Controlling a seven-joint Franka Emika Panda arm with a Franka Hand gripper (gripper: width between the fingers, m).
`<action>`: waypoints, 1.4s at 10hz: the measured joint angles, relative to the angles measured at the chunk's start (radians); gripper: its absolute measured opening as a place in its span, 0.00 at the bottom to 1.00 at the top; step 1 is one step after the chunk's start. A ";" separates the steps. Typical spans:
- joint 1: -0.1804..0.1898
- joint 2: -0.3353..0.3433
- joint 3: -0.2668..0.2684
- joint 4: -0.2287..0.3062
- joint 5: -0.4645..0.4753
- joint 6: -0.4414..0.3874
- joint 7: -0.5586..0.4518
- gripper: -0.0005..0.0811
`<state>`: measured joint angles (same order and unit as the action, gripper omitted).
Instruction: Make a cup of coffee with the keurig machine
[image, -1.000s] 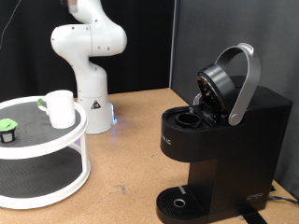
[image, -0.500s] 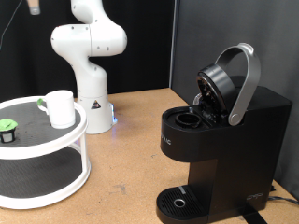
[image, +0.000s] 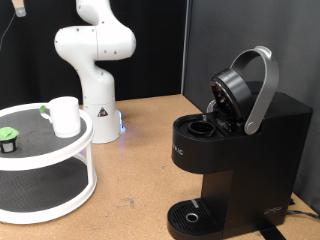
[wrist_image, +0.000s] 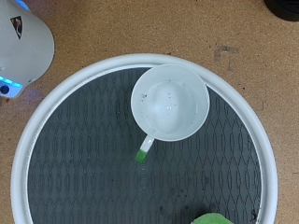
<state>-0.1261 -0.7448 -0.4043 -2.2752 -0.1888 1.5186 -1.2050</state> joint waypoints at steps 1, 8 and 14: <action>0.000 0.000 -0.002 -0.007 0.001 0.019 -0.005 0.99; 0.079 0.119 -0.129 -0.043 -0.016 0.181 -0.381 0.99; 0.109 0.152 -0.198 -0.066 0.017 0.247 -0.618 0.99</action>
<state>-0.0168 -0.5929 -0.6027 -2.3417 -0.1723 1.7660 -1.8231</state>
